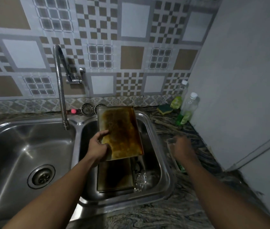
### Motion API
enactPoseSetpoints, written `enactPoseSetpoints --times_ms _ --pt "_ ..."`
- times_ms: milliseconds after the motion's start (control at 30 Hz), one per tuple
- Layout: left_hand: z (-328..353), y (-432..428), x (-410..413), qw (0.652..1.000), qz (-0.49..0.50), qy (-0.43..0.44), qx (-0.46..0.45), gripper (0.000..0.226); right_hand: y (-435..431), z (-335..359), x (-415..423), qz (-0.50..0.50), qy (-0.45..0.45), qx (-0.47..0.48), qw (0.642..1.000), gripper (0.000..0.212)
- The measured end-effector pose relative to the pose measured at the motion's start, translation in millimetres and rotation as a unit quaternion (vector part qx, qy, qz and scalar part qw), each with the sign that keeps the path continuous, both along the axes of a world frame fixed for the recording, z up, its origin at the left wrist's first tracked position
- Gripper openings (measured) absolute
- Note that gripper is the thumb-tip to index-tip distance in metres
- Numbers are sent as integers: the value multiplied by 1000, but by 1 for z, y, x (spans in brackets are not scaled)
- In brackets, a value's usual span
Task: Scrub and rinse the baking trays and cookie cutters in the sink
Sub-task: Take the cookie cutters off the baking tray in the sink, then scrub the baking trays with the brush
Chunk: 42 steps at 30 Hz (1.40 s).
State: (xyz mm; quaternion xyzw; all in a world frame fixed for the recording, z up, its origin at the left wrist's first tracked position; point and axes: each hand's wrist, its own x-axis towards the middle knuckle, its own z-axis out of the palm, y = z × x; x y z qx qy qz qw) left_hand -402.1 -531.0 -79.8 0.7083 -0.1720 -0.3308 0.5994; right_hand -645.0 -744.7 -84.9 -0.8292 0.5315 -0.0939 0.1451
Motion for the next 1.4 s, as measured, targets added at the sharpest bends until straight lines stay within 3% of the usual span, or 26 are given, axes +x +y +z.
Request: enactPoseSetpoints --times_ms 100,267,467,767,1000,1100,1233,1400 --pt "-1 -10 -16 999 38 7 -2 57 -19 -13 -43 25 76 37 996 45" --pt "-8 -21 -33 997 78 -4 -12 56 -25 -36 -56 58 -44 109 991 40" --pt "-12 -22 -45 997 79 1 -13 54 -24 -49 -54 61 -33 25 997 35" --pt "-15 -15 -43 994 100 -26 -20 53 -30 -48 -58 33 -133 35 990 32" --pt "-19 -7 -32 996 78 -34 -24 52 -32 -49 -58 14 -110 35 993 33" --pt "-20 -6 -28 992 89 -81 -41 45 -32 -30 -46 -1 -164 9 986 34" --pt "-21 -4 -18 985 100 -128 -59 38 -16 4 0 67 -245 -35 967 31" --pt "-16 1 -2 975 90 -192 -72 52 21 42 84 127 -307 -42 942 29"
